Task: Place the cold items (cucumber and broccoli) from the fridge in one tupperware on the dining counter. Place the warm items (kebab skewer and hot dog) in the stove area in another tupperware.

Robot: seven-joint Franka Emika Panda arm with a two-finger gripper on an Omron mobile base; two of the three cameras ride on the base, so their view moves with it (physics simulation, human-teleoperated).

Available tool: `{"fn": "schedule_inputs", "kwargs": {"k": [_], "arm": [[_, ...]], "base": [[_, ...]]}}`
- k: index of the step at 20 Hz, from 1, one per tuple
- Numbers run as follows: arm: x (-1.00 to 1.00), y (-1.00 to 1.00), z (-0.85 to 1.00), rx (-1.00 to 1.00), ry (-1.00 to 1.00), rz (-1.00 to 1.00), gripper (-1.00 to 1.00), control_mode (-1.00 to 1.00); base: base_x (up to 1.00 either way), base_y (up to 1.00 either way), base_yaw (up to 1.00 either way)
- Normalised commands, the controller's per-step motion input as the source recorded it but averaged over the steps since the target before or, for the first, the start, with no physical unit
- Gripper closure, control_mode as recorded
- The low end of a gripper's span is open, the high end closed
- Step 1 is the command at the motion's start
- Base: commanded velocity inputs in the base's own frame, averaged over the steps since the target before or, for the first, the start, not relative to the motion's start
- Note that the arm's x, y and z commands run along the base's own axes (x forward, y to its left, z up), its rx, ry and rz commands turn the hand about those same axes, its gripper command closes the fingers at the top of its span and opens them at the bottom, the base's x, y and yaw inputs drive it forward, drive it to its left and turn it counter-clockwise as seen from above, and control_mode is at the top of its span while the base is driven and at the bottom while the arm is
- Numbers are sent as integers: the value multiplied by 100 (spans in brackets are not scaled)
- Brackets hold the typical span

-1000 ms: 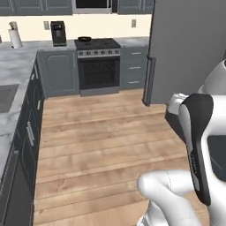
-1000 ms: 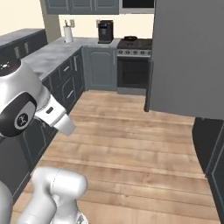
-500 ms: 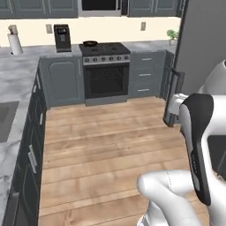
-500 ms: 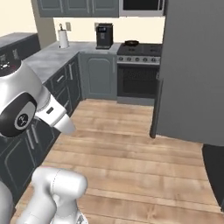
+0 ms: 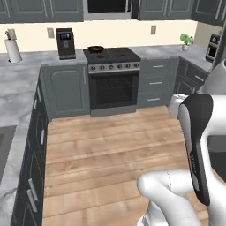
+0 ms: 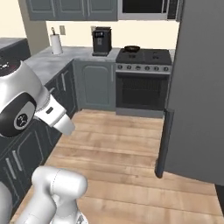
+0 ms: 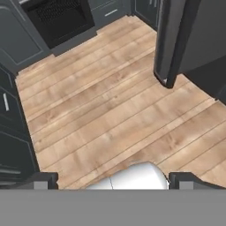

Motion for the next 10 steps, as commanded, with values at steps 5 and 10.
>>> {"fn": "schedule_inputs", "kwargs": {"k": [5, 10], "arm": [[0, 0, 0, 0, 0, 0, -100, 100], [0, 0, 0, 0, 0, 0, -100, 100]], "base": [[100, 25, 0], [100, 15, 0]]}}
